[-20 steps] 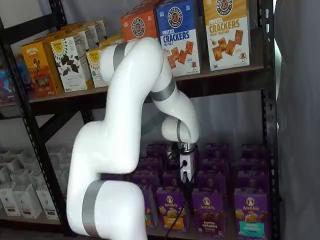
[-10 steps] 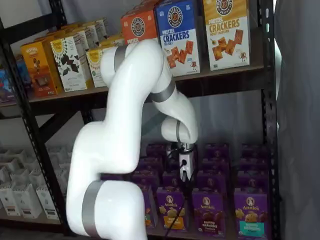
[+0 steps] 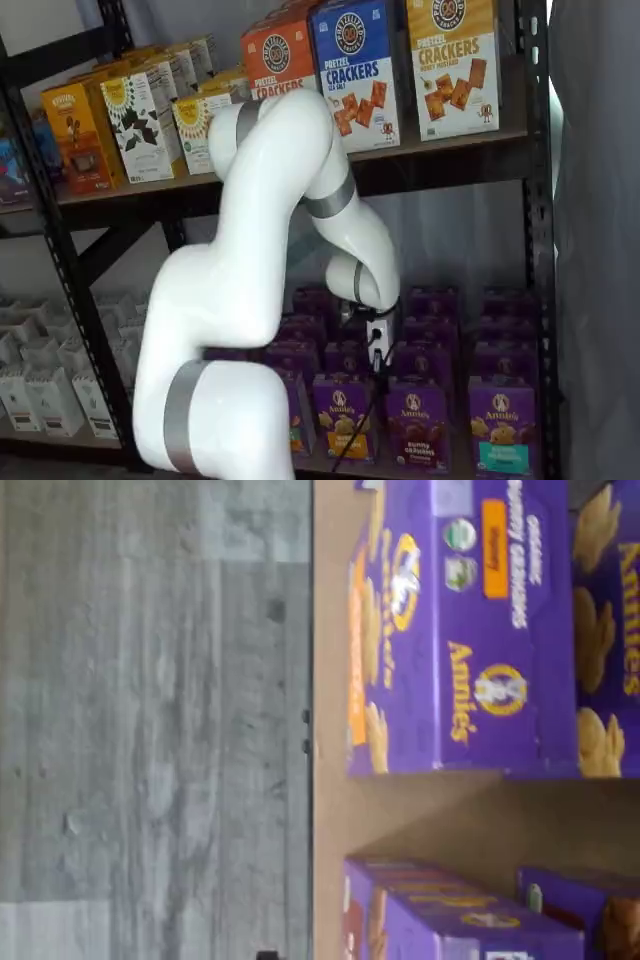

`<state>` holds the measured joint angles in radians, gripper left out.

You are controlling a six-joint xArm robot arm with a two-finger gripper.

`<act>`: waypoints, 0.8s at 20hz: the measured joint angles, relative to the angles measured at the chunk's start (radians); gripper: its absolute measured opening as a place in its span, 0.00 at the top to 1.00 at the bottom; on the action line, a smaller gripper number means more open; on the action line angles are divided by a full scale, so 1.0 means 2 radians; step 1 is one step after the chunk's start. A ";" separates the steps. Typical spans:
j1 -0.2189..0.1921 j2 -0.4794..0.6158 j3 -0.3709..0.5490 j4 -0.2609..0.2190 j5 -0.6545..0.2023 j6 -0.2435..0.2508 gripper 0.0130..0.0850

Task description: Pick up the purple box with a brown patch in the center, on the bottom shelf, the fifth box from the left

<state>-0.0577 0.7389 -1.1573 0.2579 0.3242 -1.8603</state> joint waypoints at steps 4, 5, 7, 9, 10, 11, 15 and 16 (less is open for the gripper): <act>-0.009 0.023 -0.024 -0.017 -0.003 0.007 0.00; -0.010 0.029 -0.029 -0.023 -0.002 0.011 0.00; -0.013 0.039 -0.040 -0.038 -0.002 0.022 0.00; -0.015 0.053 -0.055 -0.054 0.000 0.035 0.00; -0.015 0.061 -0.063 -0.065 0.001 0.045 0.00; -0.016 0.068 -0.071 -0.082 0.003 0.059 0.00; -0.017 0.091 -0.097 -0.146 0.019 0.117 0.00; -0.017 0.097 -0.103 -0.157 0.023 0.127 0.00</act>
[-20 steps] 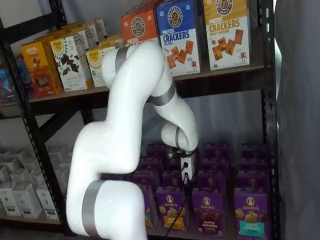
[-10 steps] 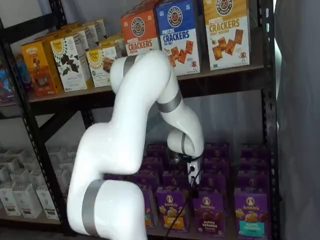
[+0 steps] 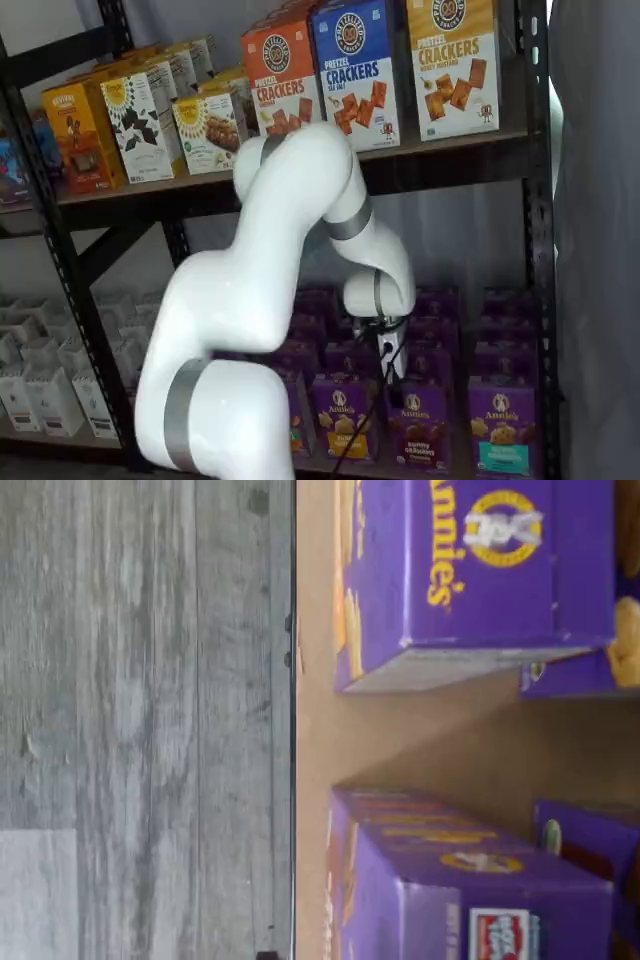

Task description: Pick up the purple box with a brown patch in the center, on the bottom shelf, the fifth box from the left

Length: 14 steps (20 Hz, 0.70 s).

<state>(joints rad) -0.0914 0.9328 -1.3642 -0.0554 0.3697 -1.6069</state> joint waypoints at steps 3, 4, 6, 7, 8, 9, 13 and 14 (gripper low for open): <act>0.001 0.015 -0.015 -0.025 0.009 0.024 0.00; 0.001 0.019 -0.019 -0.032 0.012 0.030 0.00; 0.002 0.026 -0.025 -0.035 0.014 0.034 0.00; 0.002 0.028 -0.027 -0.033 0.014 0.032 0.00; 0.002 0.030 -0.027 -0.032 0.011 0.031 0.00; 0.002 0.031 -0.028 -0.032 0.011 0.030 0.00; 0.001 0.034 -0.029 -0.028 0.006 0.027 0.17; 0.001 0.034 -0.029 -0.028 0.005 0.027 0.17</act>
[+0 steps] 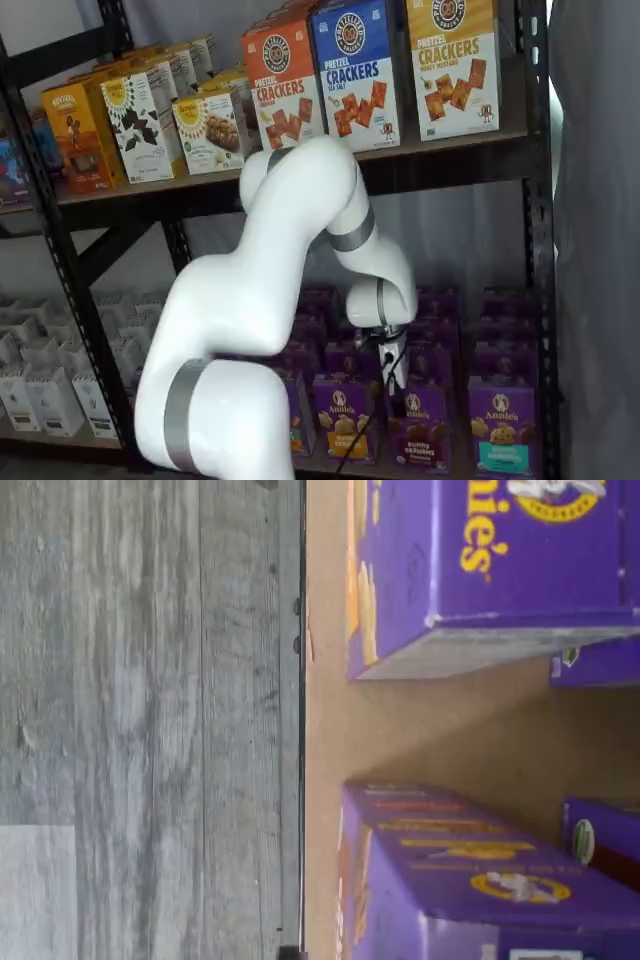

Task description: Pick up the purple box with a brown patch in the center, on the bottom shelf, the fifth box from the left

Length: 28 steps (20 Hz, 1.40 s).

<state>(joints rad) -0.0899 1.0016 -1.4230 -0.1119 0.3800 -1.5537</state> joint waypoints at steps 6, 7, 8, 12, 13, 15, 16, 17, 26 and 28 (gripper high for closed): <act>-0.001 -0.002 0.002 -0.001 -0.001 -0.001 0.33; -0.002 -0.003 0.003 -0.001 -0.001 -0.001 0.33; -0.002 -0.003 0.004 -0.001 -0.002 -0.001 0.33; -0.002 -0.007 0.009 0.000 -0.004 -0.003 0.44; -0.002 -0.008 0.011 0.001 -0.005 -0.003 0.44; -0.002 -0.010 0.014 0.005 -0.007 -0.007 0.50; -0.002 -0.010 0.015 0.006 -0.008 -0.008 0.56; -0.002 -0.011 0.016 0.007 -0.009 -0.009 0.56; -0.004 -0.019 0.027 0.018 -0.012 -0.021 0.61; -0.004 -0.021 0.031 0.021 -0.014 -0.023 0.67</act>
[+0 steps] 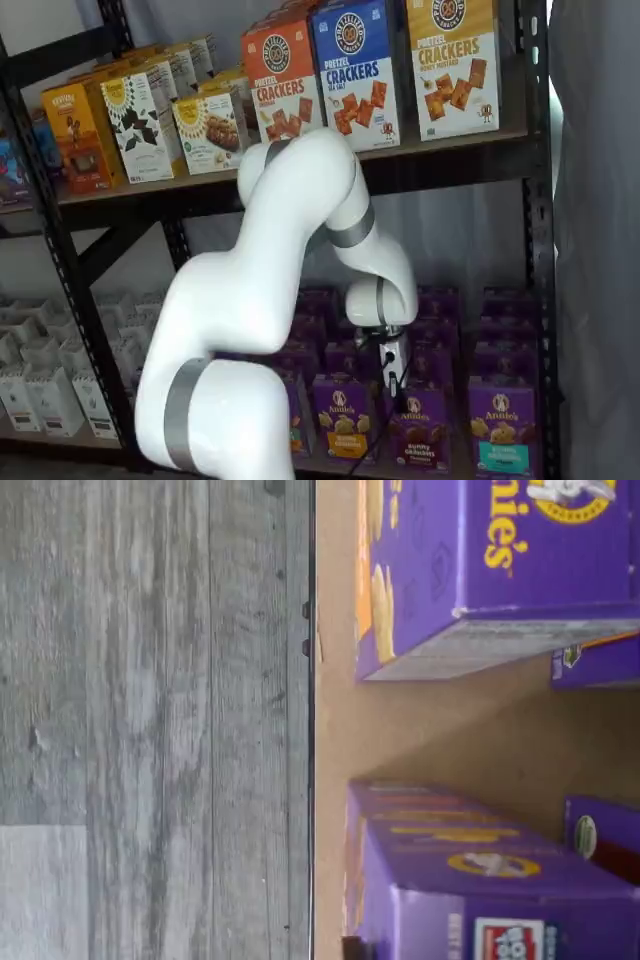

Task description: Pick up the purple box with a brown patch in the center, on the bottom shelf, the fifth box from the left

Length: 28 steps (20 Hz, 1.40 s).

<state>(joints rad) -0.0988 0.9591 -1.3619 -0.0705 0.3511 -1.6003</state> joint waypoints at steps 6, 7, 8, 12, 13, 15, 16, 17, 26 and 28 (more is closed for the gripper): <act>0.000 -0.006 0.009 0.006 -0.001 -0.005 0.72; 0.000 -0.008 0.012 0.007 -0.002 -0.007 0.72; 0.000 -0.010 0.013 0.007 -0.002 -0.006 0.72; 0.001 -0.022 0.028 0.004 -0.001 -0.003 0.72; 0.002 -0.027 0.034 0.003 0.000 -0.001 0.72; 0.003 -0.037 0.048 0.003 -0.002 0.000 0.72; 0.004 -0.043 0.058 0.006 -0.003 -0.002 0.72; 0.005 -0.049 0.064 0.009 -0.003 -0.003 0.72; 0.022 -0.126 0.152 0.073 0.013 -0.046 0.72; 0.024 -0.148 0.177 0.081 0.012 -0.051 0.72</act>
<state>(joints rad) -0.0509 0.6631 -1.0082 0.0910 0.3743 -1.7025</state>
